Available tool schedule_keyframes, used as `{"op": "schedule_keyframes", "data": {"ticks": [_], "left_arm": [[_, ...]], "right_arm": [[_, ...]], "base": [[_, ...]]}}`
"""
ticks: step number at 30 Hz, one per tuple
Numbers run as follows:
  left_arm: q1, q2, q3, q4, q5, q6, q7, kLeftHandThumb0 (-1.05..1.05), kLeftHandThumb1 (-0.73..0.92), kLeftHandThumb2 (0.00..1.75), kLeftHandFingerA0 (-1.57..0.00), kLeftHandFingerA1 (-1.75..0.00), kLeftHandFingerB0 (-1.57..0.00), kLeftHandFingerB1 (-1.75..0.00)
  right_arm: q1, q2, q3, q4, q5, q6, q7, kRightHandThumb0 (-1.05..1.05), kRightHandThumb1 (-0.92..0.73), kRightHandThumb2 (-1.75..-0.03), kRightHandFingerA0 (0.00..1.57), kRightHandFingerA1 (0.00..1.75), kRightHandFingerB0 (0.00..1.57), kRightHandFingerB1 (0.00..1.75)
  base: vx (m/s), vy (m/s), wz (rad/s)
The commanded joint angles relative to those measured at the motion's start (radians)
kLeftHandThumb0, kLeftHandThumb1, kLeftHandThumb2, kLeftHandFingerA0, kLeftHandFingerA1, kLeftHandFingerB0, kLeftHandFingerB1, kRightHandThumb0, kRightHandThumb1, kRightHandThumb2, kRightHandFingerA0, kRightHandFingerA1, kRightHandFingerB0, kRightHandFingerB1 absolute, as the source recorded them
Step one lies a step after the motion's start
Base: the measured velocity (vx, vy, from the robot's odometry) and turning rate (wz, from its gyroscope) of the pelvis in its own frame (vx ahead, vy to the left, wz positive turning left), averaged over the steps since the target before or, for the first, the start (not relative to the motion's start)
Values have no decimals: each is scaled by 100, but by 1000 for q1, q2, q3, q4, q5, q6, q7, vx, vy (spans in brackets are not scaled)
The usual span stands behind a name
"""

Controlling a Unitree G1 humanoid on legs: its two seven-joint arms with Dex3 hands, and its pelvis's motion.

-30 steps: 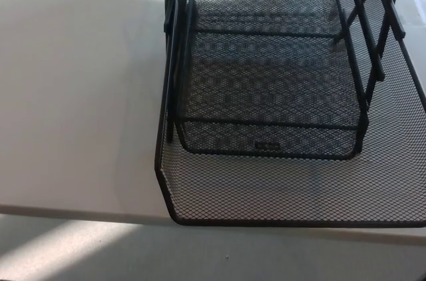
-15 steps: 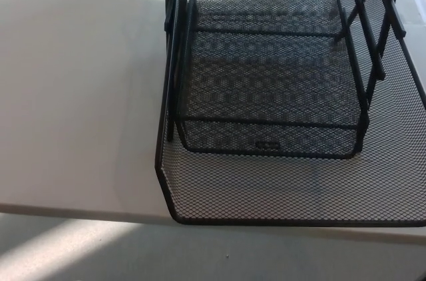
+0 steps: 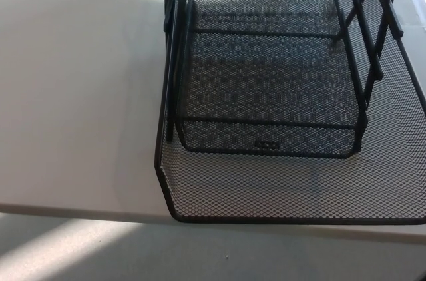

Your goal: A balck drawer is kept on the middle of the table and the robot uses its right hand to push it back away from the robot

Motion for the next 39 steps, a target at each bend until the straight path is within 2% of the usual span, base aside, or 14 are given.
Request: {"op": "schedule_keyframes", "data": {"ticks": [1,8,12,13,18,24,29,38,39], "left_arm": [[-6,25,-2,5,18,-26,-9,-58,72,62,-41,-37,-28,-31],[-7,24,5,18,11,-38,-17,-58,71,62,-46,-38,-29,-32],[-7,23,4,16,11,-31,-18,-58,71,62,-41,-36,-28,-31],[-7,23,2,15,12,-29,-18,-57,74,63,-42,-36,-30,-31],[-6,24,-1,8,16,-27,-16,-58,74,62,-43,-36,-31,-31],[-5,19,-1,9,16,-27,-13,-56,74,62,-43,-37,-32,-32],[-6,19,1,10,12,-32,-22,-56,74,61,-43,-36,-32,-32],[-4,24,-2,3,15,-34,-25,-57,73,62,-40,-36,-28,-31],[-3,24,-2,5,15,-36,-24,-56,75,62,-41,-36,-30,-31]], "right_arm": [[287,-279,-240,-729,629,-29,462,-58,-73,-63,42,38,29,31],[292,-307,-274,-878,811,-47,553,-60,-75,-63,40,38,29,31],[235,-296,-256,-908,938,-41,620,-58,-77,-62,42,37,31,31],[204,-291,-253,-921,969,-21,626,-60,-60,-99,36,55,19,45],[105,-279,-225,-980,1015,25,614,-70,-65,-103,37,54,20,43],[-3,-264,-174,-1043,1036,88,583,-63,-61,-101,35,55,18,45],[-80,-252,-129,-1063,1038,155,576,-66,-62,-100,37,55,19,44],[-222,-235,-42,-1073,1046,257,616,-64,-61,-100,35,54,16,44],[-235,-238,-35,-1078,1048,270,620,-67,-79,-64,36,35,31,31]], "base": [[0,0,0],[0,0,0],[0,0,0],[0,0,0],[0,0,0],[0,0,0],[0,0,0],[0,0,0],[0,0,0]]}}
